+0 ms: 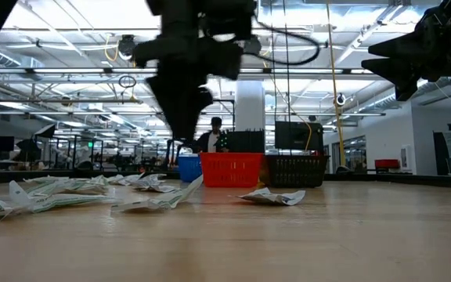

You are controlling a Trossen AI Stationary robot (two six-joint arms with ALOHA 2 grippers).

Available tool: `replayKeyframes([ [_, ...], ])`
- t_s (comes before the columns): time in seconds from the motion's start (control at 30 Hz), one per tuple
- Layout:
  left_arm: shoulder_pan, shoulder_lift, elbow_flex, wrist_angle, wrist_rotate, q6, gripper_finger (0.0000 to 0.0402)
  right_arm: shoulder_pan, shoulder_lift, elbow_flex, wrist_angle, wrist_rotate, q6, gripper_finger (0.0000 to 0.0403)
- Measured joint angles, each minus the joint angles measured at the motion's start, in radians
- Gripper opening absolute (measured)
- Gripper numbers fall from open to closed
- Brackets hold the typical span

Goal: Pick & Place First Aid Supplies
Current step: Put the towelette pack into the black bin

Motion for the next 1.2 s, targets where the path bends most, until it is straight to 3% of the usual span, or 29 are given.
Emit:
replayKeyframes([
  [0.2, 0.001, -0.094, -0.222, 0.128, 0.006, 0.062, 0.0239, 0.0, 0.0, 0.0, 0.002, 0.0, 0.0, 0.0155],
  [0.33, 0.006, -0.119, -0.306, 0.166, 0.005, 0.085, 0.0239, 0.0, 0.0, 0.0, 0.001, 0.0, 0.0, 0.0155],
  [0.6, 0.025, -0.104, -0.336, 0.248, -0.02, 0.087, 0.0239, 0.0, 0.0, 0.0, 0.001, 0.0, 0.0, 0.0155],
  [0.93, 0.035, -0.049, -0.337, 0.277, 0.025, 0.125, 0.0236, 0.0, 0.0, 0.0, 0.002, 0.0, 0.0, 0.0155],
  [1.03, 0.035, -0.04, -0.336, 0.275, 0.022, 0.15, 0.0206, 0.0, 0.0, 0.0, 0.002, 0.0, 0.0, 0.0155],
  [1.2, 0.038, -0.039, -0.337, 0.283, 0.006, 0.158, 0.0089, 0.0, 0.0, 0.0, 0.001, 0.0, 0.0, 0.0155],
])
